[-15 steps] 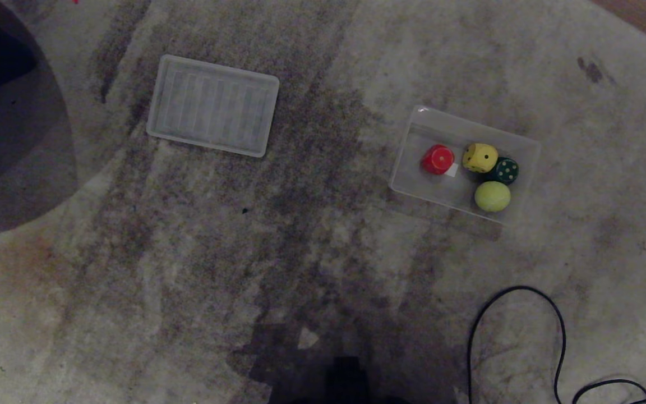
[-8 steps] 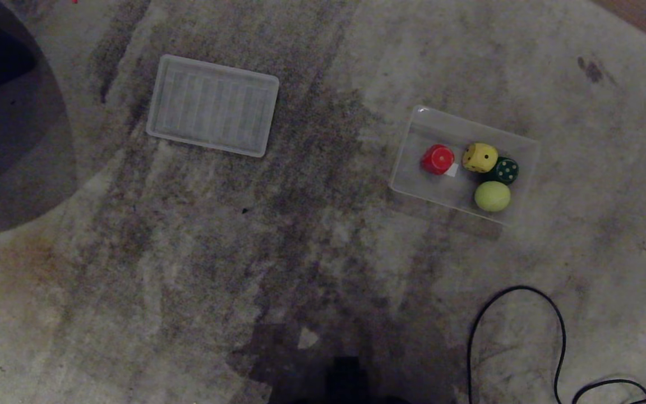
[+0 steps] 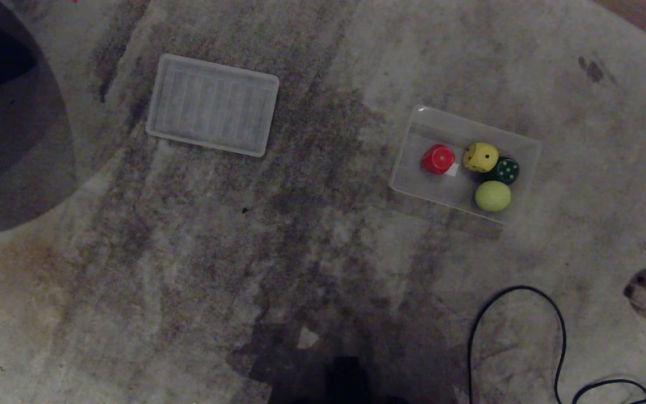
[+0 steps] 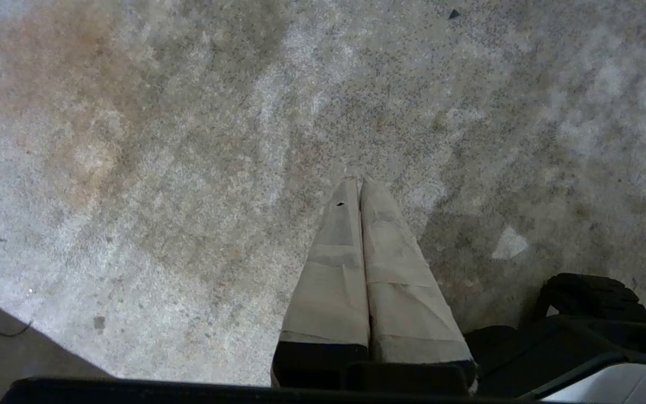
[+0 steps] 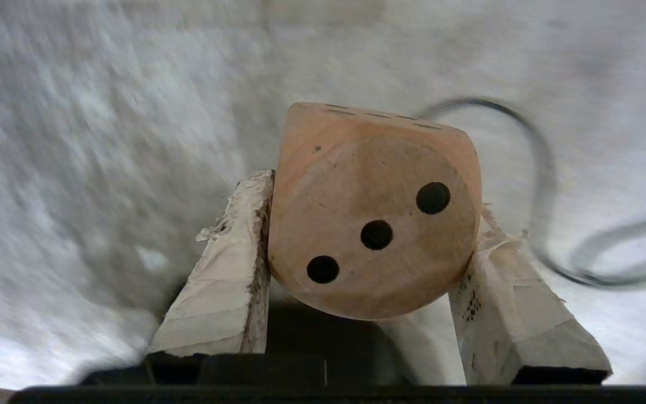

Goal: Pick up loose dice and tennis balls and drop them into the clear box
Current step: Put the toys in the box

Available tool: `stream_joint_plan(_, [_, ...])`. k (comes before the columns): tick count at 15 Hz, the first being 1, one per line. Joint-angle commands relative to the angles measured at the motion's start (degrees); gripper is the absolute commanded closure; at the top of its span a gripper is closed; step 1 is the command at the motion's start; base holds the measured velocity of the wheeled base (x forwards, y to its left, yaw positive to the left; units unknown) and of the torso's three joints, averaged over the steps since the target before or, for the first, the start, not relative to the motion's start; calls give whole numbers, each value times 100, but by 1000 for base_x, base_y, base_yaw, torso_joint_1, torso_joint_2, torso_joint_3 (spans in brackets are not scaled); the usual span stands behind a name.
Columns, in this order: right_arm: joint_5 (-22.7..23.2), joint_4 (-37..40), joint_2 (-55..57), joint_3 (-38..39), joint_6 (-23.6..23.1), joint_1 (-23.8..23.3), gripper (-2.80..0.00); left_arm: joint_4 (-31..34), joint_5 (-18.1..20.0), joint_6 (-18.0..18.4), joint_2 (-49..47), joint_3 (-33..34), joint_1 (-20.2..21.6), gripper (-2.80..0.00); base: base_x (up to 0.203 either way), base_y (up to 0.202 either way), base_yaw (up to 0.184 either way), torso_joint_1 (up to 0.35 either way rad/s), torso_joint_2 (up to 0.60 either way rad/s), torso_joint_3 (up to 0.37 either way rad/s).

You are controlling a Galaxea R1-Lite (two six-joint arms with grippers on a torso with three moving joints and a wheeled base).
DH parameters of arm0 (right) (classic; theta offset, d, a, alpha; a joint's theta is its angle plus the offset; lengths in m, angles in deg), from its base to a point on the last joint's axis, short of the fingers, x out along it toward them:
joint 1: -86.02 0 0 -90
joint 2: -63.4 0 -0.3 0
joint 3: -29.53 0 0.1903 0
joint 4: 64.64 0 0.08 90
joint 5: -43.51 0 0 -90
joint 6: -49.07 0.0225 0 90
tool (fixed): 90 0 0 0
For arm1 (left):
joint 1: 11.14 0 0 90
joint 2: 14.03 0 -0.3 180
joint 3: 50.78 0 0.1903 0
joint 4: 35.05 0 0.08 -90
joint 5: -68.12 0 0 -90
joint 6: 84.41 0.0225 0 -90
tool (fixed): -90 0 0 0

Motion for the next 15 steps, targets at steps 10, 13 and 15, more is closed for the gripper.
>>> stream_joint_plan(10, [139, -4153, 5040, -2525, 1440, 440, 0, 0, -3, -9, -9, 9, 0, 0, 0, 0, 0, 0, 0, 0])
stream_joint_plan(13, [282, -4168, 5377, -2642, 1605, 576, 0, 0, -3, -8, -9, 9, 0, 0, 0, 0, 0, 0, 0, 0])
stream_joint_plan(15, [309, -4169, 5531, -2710, 1637, 625, 0, 0, -3, -9, -9, 9, 0, 0, 0, 0, 0, 0, 0, 0])
